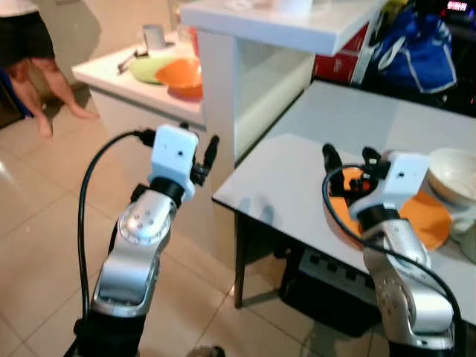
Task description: Setting the table
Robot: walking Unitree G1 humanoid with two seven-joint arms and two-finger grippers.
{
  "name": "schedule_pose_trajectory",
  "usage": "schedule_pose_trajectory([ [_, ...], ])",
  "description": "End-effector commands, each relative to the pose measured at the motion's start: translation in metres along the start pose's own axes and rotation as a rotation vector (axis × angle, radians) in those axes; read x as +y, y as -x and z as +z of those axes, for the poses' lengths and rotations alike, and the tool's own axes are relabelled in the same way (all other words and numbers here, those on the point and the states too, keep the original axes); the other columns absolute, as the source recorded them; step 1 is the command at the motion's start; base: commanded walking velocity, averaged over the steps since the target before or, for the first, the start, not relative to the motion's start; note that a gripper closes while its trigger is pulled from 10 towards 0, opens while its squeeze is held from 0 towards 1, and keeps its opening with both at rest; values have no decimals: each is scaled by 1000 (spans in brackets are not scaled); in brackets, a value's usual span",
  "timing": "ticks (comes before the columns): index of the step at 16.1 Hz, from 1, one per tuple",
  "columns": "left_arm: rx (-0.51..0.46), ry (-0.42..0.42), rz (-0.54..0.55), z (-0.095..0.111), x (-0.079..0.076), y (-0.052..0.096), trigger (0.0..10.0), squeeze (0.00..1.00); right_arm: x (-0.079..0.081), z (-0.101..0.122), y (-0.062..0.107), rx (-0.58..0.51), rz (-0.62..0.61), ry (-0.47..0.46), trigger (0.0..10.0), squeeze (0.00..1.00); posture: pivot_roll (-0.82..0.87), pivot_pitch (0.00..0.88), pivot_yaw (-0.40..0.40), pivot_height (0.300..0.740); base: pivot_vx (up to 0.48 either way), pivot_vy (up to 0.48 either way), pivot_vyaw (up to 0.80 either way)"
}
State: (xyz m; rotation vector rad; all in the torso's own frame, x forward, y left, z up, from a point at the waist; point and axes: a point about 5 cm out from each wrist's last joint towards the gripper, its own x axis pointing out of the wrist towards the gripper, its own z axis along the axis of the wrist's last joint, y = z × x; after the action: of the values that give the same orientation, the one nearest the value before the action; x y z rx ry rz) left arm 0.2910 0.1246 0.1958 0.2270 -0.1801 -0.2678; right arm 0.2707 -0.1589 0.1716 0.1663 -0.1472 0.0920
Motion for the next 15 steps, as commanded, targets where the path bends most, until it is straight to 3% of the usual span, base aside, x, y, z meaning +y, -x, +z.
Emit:
schedule_pose_trajectory([
  [1, -2, -11, 11, 3, 2, -1, 10000, 0, 0, 2, -2, 6, -6, -8, 10000, 0, 7, 0, 14, 740, 0, 330, -500],
  [8, 9, -20, 29, 2, 6, -3, 10000, 0, 1, 1, -4, 26, -9, -8, 10000, 0, 10, 0, 8, 740, 0, 366, -539],
  [15, 24, -27, 39, -1, 8, -3, 10000, 0, 4, -2, -4, 55, 5, 5, 10000, 0, 10, 0, 7, 740, 0, 419, 0],
])
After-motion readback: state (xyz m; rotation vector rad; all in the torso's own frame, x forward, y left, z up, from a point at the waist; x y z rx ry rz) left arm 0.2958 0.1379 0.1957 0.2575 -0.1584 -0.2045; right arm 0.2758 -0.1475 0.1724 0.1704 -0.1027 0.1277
